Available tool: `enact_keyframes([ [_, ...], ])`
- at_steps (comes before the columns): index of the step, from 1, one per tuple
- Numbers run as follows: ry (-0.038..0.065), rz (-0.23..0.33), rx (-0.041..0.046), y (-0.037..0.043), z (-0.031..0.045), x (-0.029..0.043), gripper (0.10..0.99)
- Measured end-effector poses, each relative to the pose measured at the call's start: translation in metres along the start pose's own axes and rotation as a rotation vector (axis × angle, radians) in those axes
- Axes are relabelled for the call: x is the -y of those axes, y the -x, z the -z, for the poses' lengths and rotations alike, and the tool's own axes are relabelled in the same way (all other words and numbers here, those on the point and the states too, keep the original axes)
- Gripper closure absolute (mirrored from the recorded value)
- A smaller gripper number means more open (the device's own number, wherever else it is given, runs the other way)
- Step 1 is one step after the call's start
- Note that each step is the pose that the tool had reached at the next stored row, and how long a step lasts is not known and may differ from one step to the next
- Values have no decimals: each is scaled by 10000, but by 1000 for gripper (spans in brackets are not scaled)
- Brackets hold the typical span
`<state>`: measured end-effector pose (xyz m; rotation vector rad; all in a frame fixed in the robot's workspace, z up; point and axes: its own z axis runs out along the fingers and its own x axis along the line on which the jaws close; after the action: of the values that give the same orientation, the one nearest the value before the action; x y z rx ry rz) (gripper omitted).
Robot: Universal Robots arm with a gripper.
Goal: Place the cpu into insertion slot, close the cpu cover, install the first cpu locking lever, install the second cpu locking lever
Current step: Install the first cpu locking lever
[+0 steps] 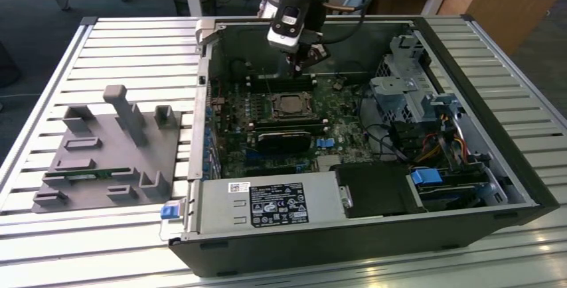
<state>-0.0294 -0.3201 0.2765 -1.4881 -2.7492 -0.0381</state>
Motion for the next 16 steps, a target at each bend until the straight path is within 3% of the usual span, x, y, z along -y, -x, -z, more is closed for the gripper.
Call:
enact_keyframes([
  [16,-19,742,-11,0,0,0,969],
])
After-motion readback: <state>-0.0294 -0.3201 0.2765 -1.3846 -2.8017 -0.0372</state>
